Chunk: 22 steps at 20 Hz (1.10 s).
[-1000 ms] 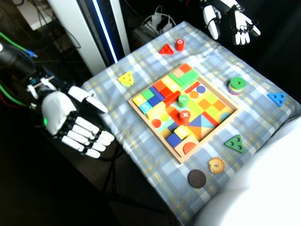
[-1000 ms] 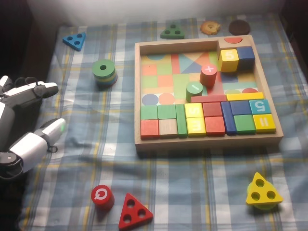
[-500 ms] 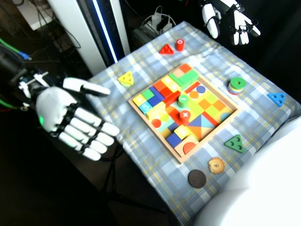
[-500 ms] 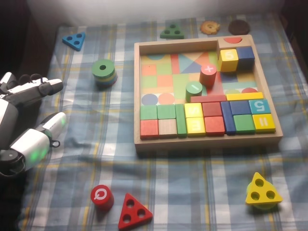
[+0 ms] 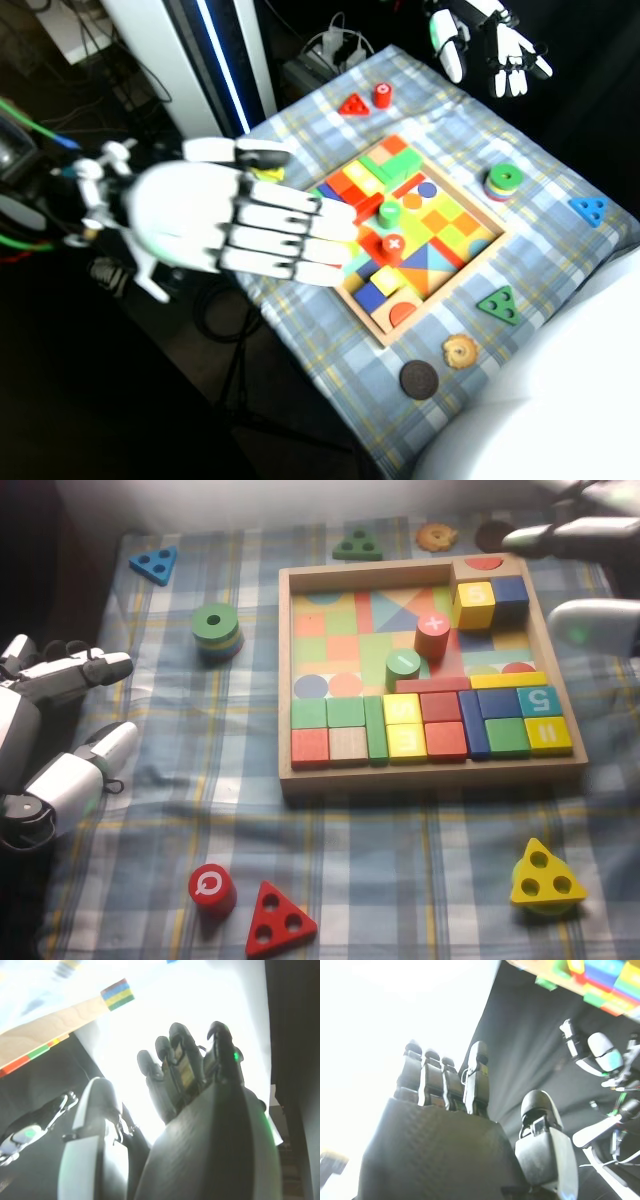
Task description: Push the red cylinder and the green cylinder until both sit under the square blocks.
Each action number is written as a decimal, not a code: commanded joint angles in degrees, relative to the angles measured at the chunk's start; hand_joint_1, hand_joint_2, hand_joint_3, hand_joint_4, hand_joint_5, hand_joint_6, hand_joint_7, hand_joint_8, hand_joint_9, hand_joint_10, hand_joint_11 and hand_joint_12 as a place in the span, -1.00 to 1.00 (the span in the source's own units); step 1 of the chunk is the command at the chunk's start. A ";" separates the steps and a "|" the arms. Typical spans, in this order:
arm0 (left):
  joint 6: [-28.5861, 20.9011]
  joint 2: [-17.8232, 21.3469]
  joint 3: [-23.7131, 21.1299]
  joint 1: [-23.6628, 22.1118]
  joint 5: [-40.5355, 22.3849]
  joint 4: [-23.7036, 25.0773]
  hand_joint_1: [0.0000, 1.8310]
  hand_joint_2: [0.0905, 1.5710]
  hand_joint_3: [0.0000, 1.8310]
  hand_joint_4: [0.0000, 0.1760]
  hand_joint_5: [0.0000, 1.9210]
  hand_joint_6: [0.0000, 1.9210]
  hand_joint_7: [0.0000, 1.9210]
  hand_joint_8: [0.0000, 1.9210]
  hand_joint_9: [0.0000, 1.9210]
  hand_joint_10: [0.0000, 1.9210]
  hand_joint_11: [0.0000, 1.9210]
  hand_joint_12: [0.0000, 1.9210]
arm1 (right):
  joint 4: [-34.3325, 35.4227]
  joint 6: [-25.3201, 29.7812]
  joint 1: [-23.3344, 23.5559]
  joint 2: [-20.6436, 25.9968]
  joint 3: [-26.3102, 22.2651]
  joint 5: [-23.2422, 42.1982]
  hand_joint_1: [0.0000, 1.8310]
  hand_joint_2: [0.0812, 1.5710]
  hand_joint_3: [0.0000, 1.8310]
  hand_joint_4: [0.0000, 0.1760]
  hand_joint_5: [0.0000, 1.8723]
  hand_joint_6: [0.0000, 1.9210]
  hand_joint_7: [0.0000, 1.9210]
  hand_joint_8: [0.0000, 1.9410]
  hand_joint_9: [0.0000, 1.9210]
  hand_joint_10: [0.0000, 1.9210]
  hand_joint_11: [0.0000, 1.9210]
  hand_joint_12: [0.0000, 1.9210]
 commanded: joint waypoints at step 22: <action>-1.10 -0.35 0.65 -0.55 -5.70 2.19 -0.16 0.66 -1.00 -0.61 -0.19 -0.99 -0.46 -1.00 -0.54 -1.00 -1.00 -1.00 | -5.82 4.89 5.00 -12.06 10.82 -5.23 -1.00 0.27 -1.00 0.00 -0.60 -0.99 -1.00 -1.00 -1.00 -1.00 -1.00 -1.00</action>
